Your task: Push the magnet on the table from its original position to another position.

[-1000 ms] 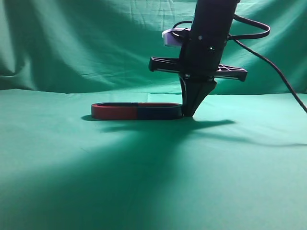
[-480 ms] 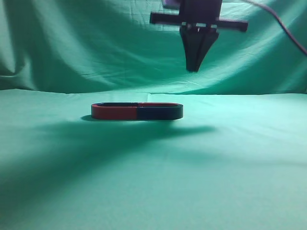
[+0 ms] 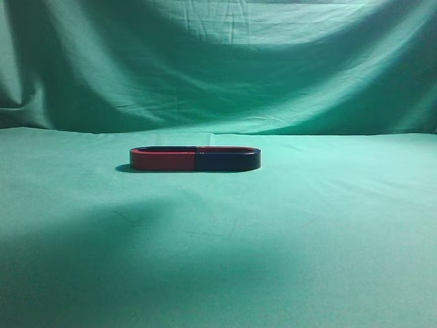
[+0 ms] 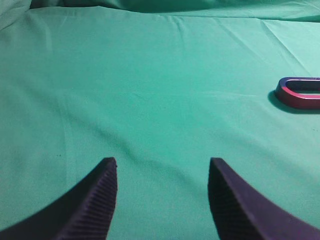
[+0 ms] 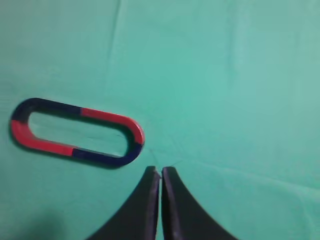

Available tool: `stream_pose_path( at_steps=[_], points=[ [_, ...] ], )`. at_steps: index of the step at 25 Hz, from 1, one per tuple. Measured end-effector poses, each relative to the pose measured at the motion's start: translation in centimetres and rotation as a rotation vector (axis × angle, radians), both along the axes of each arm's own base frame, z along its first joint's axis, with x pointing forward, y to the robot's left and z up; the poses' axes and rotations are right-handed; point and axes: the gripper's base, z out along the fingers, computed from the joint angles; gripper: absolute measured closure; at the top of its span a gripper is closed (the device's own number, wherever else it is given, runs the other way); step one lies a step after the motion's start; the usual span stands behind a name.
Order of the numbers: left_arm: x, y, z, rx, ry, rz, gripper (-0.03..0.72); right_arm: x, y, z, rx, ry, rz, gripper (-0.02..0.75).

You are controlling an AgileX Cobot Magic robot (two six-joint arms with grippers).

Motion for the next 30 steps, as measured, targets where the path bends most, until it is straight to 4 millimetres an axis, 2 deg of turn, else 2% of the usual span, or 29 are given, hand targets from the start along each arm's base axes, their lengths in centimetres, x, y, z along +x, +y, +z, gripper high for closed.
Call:
stream_pose_path(
  at_steps=[4,7,11,15,19,25,30],
  points=[
    [0.0,0.0,0.0,0.0,0.0,0.0,0.316,-4.6,-2.5,3.8,0.02,-0.065,-0.021,0.738],
    [0.0,0.0,0.0,0.0,0.0,0.0,0.316,-8.4,-5.0,4.7,-0.005,-0.081,-0.075,0.738],
    [0.0,0.0,0.0,0.0,0.0,0.0,0.316,-13.4,-8.1,4.7,-0.016,-0.097,-0.145,0.738],
    [0.0,0.0,0.0,0.0,0.0,0.0,0.316,-17.9,-10.5,4.2,0.031,-0.156,-0.165,0.738],
    [0.0,0.0,0.0,0.0,0.0,0.0,0.316,-21.5,-12.3,3.0,0.089,-0.247,-0.158,0.738],
    [0.0,0.0,0.0,0.0,0.0,0.0,0.316,-26.1,-14.6,0.1,0.173,-0.38,-0.139,0.738],
    [0.0,0.0,0.0,0.0,0.0,0.0,0.316,-29.1,-16.1,-2.2,0.2,-0.397,-0.143,0.738]
  ],
)
